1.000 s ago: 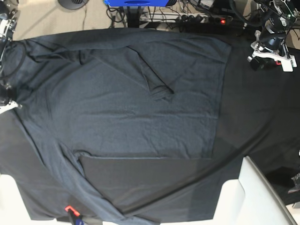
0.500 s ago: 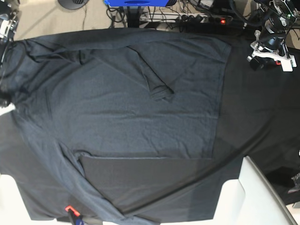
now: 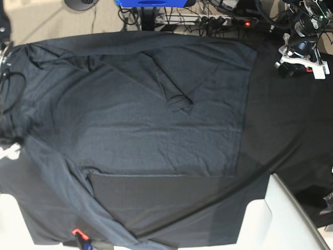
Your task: Fold the T-shirt properly
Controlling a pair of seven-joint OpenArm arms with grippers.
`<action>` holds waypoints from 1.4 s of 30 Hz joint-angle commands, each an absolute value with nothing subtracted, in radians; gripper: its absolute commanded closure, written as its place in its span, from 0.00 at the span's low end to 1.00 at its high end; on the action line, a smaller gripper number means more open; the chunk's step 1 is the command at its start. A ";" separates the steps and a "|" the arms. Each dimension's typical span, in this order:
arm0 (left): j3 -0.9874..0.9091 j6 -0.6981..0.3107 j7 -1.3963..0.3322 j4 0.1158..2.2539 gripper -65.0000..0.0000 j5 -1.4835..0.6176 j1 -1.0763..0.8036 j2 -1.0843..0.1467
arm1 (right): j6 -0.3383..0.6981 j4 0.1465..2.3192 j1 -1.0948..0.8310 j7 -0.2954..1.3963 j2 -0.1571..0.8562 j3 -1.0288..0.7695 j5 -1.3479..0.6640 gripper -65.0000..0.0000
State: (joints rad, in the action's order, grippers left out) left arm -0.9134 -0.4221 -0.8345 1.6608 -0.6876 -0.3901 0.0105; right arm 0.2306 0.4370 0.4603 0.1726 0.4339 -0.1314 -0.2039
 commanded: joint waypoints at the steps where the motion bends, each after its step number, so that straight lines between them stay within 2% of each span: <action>1: -0.918 -0.429 -0.817 1.675 1.00 -0.705 -0.395 -0.002 | 0.226 0.397 0.492 0.134 0.453 -0.097 -0.211 0.23; 5: -0.929 -0.429 -0.817 1.675 1.00 -0.705 -0.395 -0.002 | 0.225 0.228 0.526 0.013 0.432 -0.071 -0.213 0.23; 11: -0.978 -0.429 -0.817 1.675 1.00 -0.705 -0.395 -0.002 | 0.225 0.226 0.524 -0.005 0.432 -0.064 -0.213 0.25; 13: -0.981 -0.429 -0.817 1.675 1.00 -0.705 -0.395 -0.002 | 0.226 0.226 0.527 -0.005 0.433 -0.062 -0.211 0.37; 18: -0.974 -0.429 -0.822 1.675 1.00 -0.705 -0.395 0.001 | 0.229 0.257 0.521 -0.001 0.433 -0.062 -0.211 0.87; 20: -0.972 -0.429 -0.822 1.675 1.00 -0.705 -0.395 0.002 | 0.229 0.269 0.509 -0.001 0.433 -0.064 -0.211 0.99; 24: -0.972 -0.429 -0.822 1.675 1.00 -0.705 -0.395 0.002 | 0.229 0.341 0.475 0.016 0.433 -0.070 -0.211 1.00; 32: -0.970 -0.429 -0.822 1.675 1.00 -0.705 -0.392 0.001 | 0.225 0.727 0.323 0.248 0.427 -0.074 -0.214 1.00; 37: -0.970 -0.429 -0.822 1.675 1.00 -0.705 -0.395 -0.001 | 0.231 0.911 0.251 0.426 0.389 -0.194 -0.213 1.00; 42: -0.970 -0.429 -0.822 1.675 1.00 -0.705 -0.395 -0.001 | 0.232 1.070 0.170 0.536 0.366 -0.232 -0.211 1.00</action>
